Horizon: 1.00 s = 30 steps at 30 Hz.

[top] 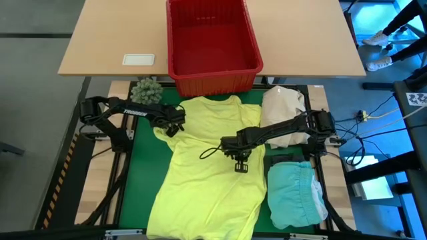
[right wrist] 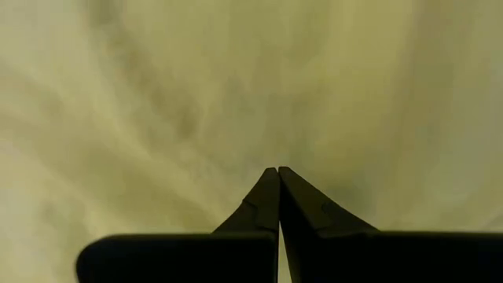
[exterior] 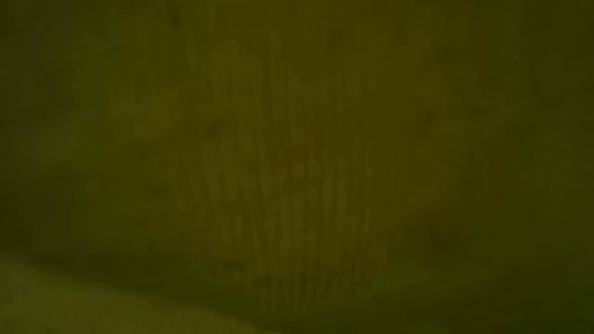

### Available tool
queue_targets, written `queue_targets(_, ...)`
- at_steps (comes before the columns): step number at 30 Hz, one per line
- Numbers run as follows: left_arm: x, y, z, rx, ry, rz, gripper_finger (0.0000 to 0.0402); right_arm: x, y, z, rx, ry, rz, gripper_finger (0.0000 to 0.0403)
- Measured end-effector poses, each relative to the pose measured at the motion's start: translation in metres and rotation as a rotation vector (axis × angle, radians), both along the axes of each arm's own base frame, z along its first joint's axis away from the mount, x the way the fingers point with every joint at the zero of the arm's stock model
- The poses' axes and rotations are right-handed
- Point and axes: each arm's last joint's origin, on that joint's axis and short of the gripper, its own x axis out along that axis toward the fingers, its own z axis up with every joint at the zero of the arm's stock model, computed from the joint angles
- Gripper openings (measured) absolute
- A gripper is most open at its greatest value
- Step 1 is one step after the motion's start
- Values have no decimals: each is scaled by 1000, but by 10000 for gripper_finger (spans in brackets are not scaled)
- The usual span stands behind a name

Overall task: Fold Laundry from Bin
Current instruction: Fold the yellow shirt

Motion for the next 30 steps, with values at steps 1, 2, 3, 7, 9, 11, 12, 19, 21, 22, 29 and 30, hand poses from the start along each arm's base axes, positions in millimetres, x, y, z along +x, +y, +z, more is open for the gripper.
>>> queue_targets(1, -1, 1, -2, -2, -14, 5, 43, 0, 0, 0, 0, 0, 0, 3)
queue_targets(2, -2, 2, -5, -14, -22, 9, 43, 0, 0, 0, 0, 0, 0, 3)
queue_targets(3, -4, 2, -7, -28, -18, 9, 43, 0, 0, 0, 0, 0, 0, 3)
queue_targets(7, -15, 4, -11, -24, 27, 32, 43, 0, 0, 0, 3, 4, 0, 3)
queue_targets(9, -21, 5, -12, -15, 79, 59, 43, -2, 1, 0, 28, 27, 2, 3)
queue_targets(11, -25, 7, -12, -9, 105, 75, 43, -6, 2, 0, 54, 66, 7, 3)
queue_targets(12, -25, 8, -12, -9, 106, 81, 43, -9, 5, 0, 58, 90, 14, 3)
queue_targets(19, -30, 14, -12, -2, 124, 115, 43, -22, 19, 0, 48, 216, 37, 3)
queue_targets(21, -33, 14, -11, -7, 140, 134, 43, -24, 23, 0, 54, 233, 39, 3)
queue_targets(22, -35, 14, -11, -9, 151, 140, 43, -25, 25, 1, 60, 241, 43, 3)
queue_targets(29, -41, 8, -4, -16, 210, 150, 43, -28, 34, 1, 97, 260, 65, 3)
queue_targets(30, -40, 7, -1, -6, 199, 147, 43, -28, 34, 1, 96, 259, 64, 3)
